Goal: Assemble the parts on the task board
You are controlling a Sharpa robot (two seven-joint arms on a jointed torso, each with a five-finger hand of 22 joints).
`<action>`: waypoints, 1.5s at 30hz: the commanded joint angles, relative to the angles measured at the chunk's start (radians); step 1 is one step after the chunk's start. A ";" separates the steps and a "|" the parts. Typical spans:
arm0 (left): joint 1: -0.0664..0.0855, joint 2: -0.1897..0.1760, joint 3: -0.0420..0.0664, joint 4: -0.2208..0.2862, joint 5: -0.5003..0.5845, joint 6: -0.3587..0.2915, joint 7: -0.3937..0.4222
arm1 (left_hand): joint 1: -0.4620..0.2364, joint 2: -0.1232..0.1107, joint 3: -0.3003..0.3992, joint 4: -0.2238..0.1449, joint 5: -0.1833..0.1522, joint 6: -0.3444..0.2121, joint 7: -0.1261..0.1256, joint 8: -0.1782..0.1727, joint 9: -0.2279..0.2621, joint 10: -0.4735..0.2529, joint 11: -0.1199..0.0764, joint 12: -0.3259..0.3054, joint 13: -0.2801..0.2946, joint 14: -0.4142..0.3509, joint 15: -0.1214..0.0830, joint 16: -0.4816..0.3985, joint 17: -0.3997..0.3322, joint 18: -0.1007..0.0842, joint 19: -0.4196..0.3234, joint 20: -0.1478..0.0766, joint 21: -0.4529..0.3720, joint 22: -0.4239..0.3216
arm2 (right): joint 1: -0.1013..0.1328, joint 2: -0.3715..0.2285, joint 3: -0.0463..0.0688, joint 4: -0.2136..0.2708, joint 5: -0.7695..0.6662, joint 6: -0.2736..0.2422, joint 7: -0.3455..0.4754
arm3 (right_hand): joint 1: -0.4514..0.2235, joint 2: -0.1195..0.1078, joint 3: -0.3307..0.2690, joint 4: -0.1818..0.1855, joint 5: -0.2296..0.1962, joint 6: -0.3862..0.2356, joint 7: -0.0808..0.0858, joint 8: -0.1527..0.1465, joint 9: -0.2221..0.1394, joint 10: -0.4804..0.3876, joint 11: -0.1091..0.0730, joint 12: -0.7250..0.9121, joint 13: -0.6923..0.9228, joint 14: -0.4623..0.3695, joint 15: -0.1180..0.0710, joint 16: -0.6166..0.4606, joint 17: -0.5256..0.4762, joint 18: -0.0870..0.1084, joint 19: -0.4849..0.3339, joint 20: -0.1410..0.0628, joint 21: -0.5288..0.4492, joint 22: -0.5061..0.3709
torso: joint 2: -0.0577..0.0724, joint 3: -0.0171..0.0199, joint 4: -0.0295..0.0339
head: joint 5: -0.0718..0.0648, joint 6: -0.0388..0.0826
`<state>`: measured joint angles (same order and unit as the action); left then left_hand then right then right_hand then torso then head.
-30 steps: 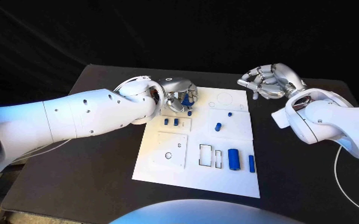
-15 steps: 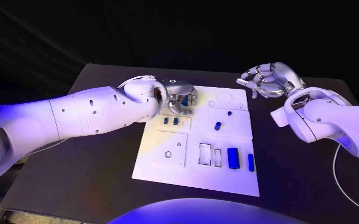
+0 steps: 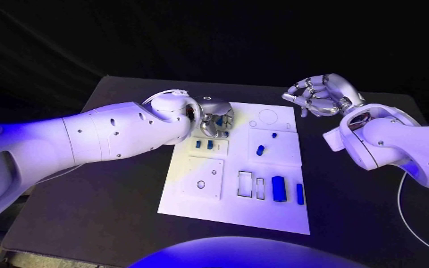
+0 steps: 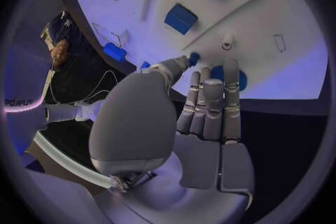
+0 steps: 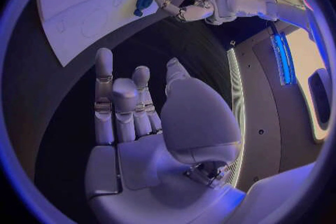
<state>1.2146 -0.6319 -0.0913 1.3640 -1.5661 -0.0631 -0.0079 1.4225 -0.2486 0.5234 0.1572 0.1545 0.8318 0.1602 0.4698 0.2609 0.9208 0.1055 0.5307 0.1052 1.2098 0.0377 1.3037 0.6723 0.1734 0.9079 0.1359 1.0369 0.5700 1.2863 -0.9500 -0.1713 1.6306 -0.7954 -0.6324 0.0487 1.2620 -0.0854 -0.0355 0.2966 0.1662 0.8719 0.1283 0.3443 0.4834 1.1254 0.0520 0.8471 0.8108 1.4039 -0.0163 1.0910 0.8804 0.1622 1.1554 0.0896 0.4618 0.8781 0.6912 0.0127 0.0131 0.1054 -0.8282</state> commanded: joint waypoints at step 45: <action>-0.021 0.041 0.000 -0.047 -0.007 0.045 -0.034 | 0.018 0.045 0.100 -0.070 -0.004 0.103 -0.019 -0.024 -0.010 0.126 -0.028 -0.066 -0.024 0.109 -0.028 0.085 0.131 0.012 0.019 -0.022 0.093 0.054 | 0.000 0.003 0.000 0.001 -0.009 0.007 0.011 | -0.002 0.006 -0.004 -0.003 -0.002 -0.008 0.003 0.009 0.000 -0.009 -0.001 -0.004 -0.002 -0.004 -0.002 -0.006 0.003 0.020 0.006 0.003 -0.010 -0.003 | 0.000 -0.0005 -0.0003 | 0.002 -0.006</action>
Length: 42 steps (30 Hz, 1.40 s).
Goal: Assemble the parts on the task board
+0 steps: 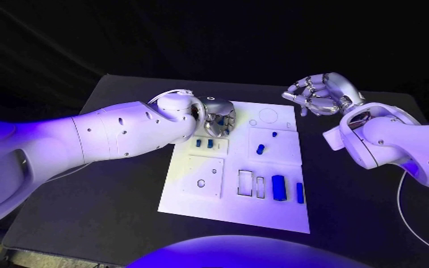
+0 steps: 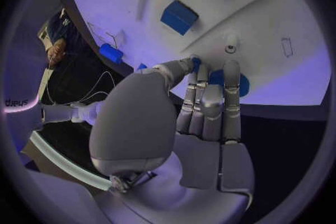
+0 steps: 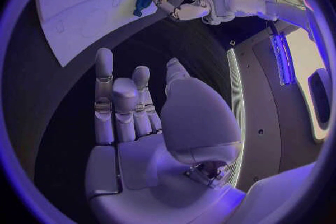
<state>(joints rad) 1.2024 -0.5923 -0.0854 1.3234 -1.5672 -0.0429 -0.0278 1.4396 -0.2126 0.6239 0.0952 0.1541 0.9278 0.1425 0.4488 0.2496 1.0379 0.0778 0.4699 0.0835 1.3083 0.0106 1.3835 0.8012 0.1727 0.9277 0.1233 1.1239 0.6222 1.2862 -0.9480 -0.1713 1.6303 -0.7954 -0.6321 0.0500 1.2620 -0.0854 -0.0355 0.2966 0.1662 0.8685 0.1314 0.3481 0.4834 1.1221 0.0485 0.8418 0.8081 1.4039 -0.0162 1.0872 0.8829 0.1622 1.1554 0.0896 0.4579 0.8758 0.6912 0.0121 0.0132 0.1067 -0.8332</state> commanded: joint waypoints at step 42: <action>-0.014 -0.197 0.068 0.146 0.199 -0.049 0.019 | -0.037 0.002 0.018 -0.039 -0.005 0.031 0.003 -0.038 0.007 0.072 0.004 -0.110 -0.012 0.025 0.001 0.002 -0.013 0.010 0.006 -0.012 0.034 0.027 | -0.001 0.000 0.000 -0.003 -0.008 0.007 0.014 | -0.002 0.007 -0.005 -0.003 -0.002 -0.004 0.000 0.007 0.000 -0.005 0.002 0.001 -0.001 -0.003 -0.002 -0.003 0.003 0.020 0.007 0.003 -0.008 -0.002 | -0.002 0.0010 0.0018 | 0.009 0.009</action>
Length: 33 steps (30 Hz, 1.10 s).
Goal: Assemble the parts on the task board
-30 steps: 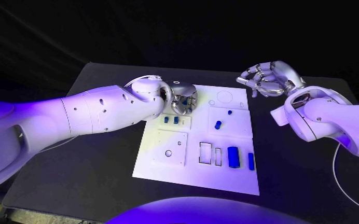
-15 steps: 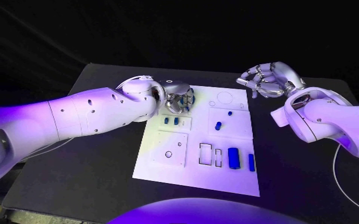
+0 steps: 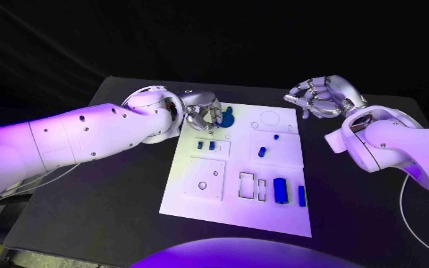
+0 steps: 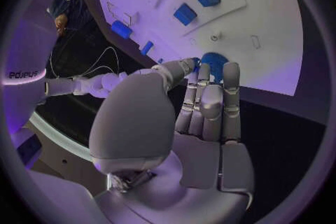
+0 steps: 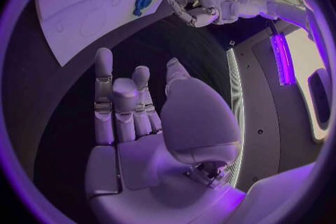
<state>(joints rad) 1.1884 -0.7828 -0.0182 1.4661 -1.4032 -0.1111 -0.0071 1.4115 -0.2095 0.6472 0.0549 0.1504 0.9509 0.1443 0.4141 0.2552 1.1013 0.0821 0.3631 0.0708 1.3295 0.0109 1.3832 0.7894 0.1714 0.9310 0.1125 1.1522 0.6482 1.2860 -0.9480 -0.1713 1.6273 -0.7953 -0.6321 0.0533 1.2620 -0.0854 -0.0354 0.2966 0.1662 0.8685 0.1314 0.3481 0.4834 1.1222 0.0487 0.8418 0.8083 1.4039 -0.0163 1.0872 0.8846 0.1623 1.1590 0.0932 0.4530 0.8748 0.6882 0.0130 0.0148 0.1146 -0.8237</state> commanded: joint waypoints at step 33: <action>-0.024 -0.001 -0.011 -0.053 0.007 0.074 0.002 | -0.014 -0.004 -0.008 0.001 -0.002 0.009 0.000 -0.006 0.002 0.014 -0.001 -0.011 0.002 0.002 0.000 -0.001 -0.009 0.012 -0.002 -0.001 0.003 -0.004 | -0.003 0.000 0.000 0.002 -0.008 0.007 0.012 | -0.001 0.008 -0.005 -0.003 -0.003 -0.005 0.000 0.008 0.000 -0.005 0.002 0.001 -0.003 -0.003 -0.002 -0.005 0.000 0.020 0.004 0.000 -0.005 -0.001 | 0.003 0.0001 -0.0022 | 0.003 -0.003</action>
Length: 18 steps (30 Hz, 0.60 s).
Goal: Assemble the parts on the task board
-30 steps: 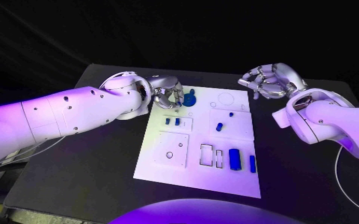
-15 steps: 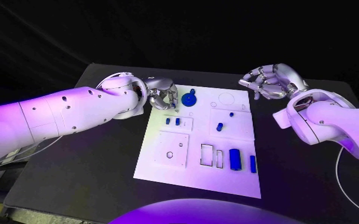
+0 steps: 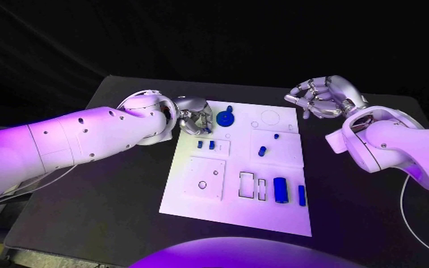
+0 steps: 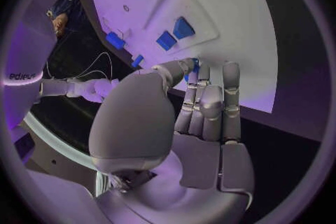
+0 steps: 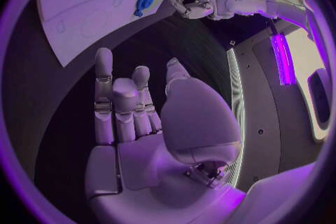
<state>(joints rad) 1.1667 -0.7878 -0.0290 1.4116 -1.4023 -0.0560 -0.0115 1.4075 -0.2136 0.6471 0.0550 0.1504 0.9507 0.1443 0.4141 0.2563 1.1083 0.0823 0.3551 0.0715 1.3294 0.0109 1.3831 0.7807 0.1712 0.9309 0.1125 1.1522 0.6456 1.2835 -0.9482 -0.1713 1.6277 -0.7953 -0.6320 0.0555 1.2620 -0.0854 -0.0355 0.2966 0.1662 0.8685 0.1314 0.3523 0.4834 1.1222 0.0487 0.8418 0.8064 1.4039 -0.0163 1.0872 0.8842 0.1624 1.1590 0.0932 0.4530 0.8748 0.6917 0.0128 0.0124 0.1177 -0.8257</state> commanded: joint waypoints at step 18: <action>-0.003 0.012 0.000 0.003 0.007 0.023 0.010 | -0.008 0.002 -0.007 -0.002 -0.003 0.011 0.000 -0.008 0.002 0.010 -0.002 -0.007 0.002 0.000 0.000 -0.002 -0.004 0.012 -0.004 -0.001 0.002 -0.003 | -0.001 0.001 0.000 0.001 -0.008 0.007 0.010 | 0.000 0.009 -0.006 -0.003 -0.003 -0.006 0.000 0.005 0.000 -0.006 0.002 0.001 -0.003 -0.002 -0.002 -0.005 0.002 0.020 0.006 0.000 -0.007 -0.002 | -0.001 -0.0010 0.0009 | -0.001 -0.001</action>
<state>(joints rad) 1.1657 -0.7802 -0.0284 1.4122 -1.4001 -0.0519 -0.0101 1.4075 -0.2136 0.6471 0.0550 0.1505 0.9543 0.1407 0.4101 0.2572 1.1119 0.0788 0.3513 0.0724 1.3294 0.0109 1.3831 0.7780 0.1712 0.9309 0.1126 1.1522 0.6442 1.2835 -0.9482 -0.1711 1.6278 -0.7953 -0.6320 0.0560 1.2620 -0.0854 -0.0375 0.2946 0.1662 0.8685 0.1314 0.3522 0.4834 1.1223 0.0488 0.8418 0.8049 1.4039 -0.0163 1.0872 0.8847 0.1623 1.1589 0.0931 0.4530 0.8737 0.6909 0.0122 0.0131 0.1165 -0.8272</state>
